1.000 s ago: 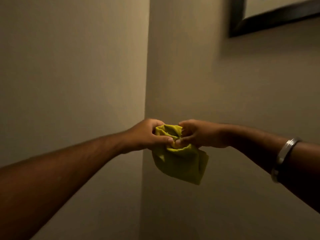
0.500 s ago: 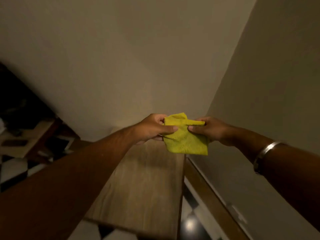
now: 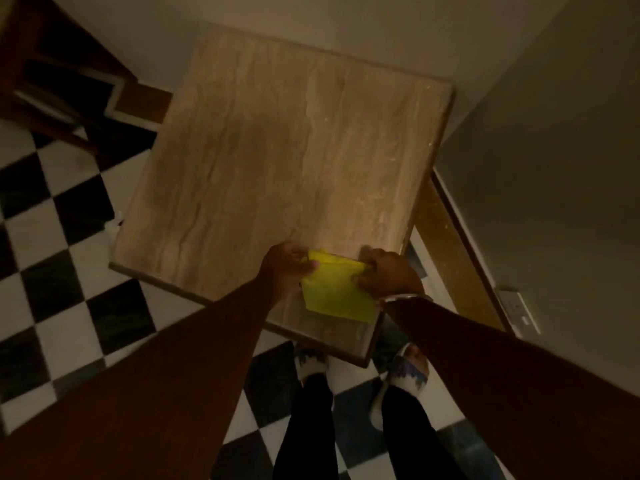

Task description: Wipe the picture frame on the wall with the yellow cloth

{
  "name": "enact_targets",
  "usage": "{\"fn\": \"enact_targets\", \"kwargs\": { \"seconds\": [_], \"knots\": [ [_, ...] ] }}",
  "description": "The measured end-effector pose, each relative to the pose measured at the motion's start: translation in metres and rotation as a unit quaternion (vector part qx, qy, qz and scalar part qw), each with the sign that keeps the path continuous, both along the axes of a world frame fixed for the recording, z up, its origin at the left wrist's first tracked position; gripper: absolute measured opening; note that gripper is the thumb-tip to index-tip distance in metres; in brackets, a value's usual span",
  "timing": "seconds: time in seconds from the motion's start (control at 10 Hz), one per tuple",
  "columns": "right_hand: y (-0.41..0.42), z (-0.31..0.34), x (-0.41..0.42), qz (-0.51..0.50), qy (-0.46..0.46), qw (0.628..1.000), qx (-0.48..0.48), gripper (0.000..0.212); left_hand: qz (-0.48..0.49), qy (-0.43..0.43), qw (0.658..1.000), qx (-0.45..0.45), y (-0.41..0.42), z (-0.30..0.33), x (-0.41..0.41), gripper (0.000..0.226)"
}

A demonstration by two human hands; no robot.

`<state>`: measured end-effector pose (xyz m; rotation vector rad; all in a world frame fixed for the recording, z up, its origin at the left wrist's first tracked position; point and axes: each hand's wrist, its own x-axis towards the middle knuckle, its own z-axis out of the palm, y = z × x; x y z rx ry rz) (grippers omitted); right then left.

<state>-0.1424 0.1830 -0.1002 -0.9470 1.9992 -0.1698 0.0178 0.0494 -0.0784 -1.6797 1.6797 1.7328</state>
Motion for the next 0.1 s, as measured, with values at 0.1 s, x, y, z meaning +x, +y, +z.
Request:
{"fn": "enact_targets", "kwargs": {
  "seconds": [0.1],
  "knots": [
    [0.0031,0.0096,0.0053,0.097,0.19,0.977,-0.009,0.041,-0.122,-0.096,0.984,-0.092,-0.0046,0.0127,0.0009,0.074]
  ]
}}
